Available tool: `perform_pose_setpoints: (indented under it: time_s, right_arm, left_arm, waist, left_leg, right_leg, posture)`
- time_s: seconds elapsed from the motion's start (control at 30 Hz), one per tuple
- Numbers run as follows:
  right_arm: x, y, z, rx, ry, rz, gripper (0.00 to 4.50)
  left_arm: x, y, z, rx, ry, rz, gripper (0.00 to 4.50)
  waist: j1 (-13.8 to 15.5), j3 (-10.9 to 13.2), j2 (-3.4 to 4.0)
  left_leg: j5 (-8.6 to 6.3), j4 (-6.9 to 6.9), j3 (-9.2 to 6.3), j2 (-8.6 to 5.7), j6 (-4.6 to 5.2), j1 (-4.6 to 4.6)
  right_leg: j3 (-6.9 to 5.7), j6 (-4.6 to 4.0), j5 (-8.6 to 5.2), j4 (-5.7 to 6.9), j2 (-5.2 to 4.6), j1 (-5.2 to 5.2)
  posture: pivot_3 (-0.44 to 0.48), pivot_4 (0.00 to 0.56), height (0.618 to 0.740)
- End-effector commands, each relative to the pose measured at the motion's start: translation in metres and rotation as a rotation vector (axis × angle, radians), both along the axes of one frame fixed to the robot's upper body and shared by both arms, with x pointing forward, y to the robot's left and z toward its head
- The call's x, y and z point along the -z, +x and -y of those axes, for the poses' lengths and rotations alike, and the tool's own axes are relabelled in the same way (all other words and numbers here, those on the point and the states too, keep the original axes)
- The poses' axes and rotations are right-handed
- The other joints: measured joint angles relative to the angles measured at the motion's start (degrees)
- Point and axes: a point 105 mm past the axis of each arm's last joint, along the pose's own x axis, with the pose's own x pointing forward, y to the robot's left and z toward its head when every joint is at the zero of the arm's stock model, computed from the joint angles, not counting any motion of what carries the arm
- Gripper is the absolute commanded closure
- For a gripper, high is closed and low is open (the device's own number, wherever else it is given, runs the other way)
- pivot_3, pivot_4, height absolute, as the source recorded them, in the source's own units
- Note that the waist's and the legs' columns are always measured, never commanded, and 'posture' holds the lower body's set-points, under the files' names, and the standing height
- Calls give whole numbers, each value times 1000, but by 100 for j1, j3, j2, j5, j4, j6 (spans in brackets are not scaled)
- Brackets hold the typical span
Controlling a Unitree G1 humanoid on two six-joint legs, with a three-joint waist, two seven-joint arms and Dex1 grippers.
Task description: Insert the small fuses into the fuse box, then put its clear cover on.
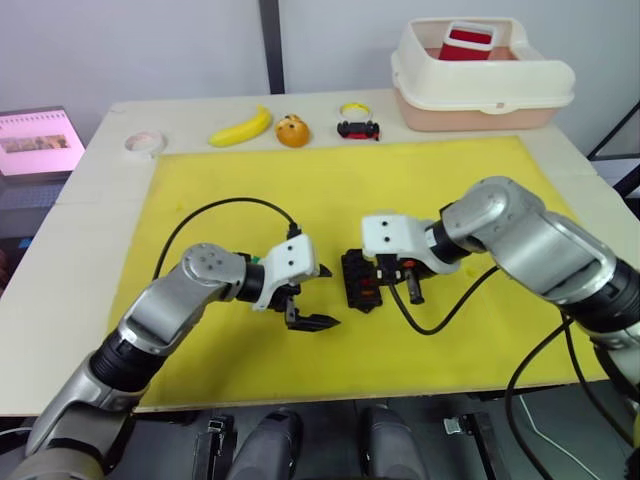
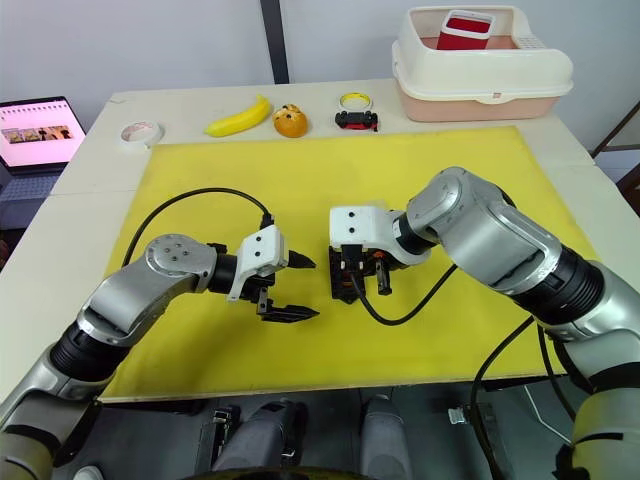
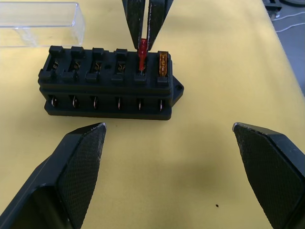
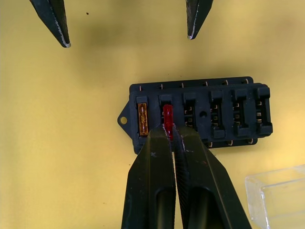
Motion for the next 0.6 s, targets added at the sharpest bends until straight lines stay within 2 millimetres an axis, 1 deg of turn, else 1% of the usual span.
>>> perform_pose_setpoints:
  time_s: [0.03,0.6]
  right_arm:
    - [-4,2,0,-6,4,27,4500]
    - [4,5,0,-27,-23,19,4500]
  left_arm:
    - [-8,-2,0,15,-3,50,18]
    - [-7,-6,3,25,-10,48,18]
  waist:
    - [-1,0,0]
    - [-2,-1,0]
  left_leg:
    - [0,0,0,0,0,0]
    - [0,2,0,0,0,0]
  right_leg:
    - [0,0,0,0,0,0]
    - [0,0,0,1,0,1]
  posture:
    - [0,150,740]
    - [0,150,740]
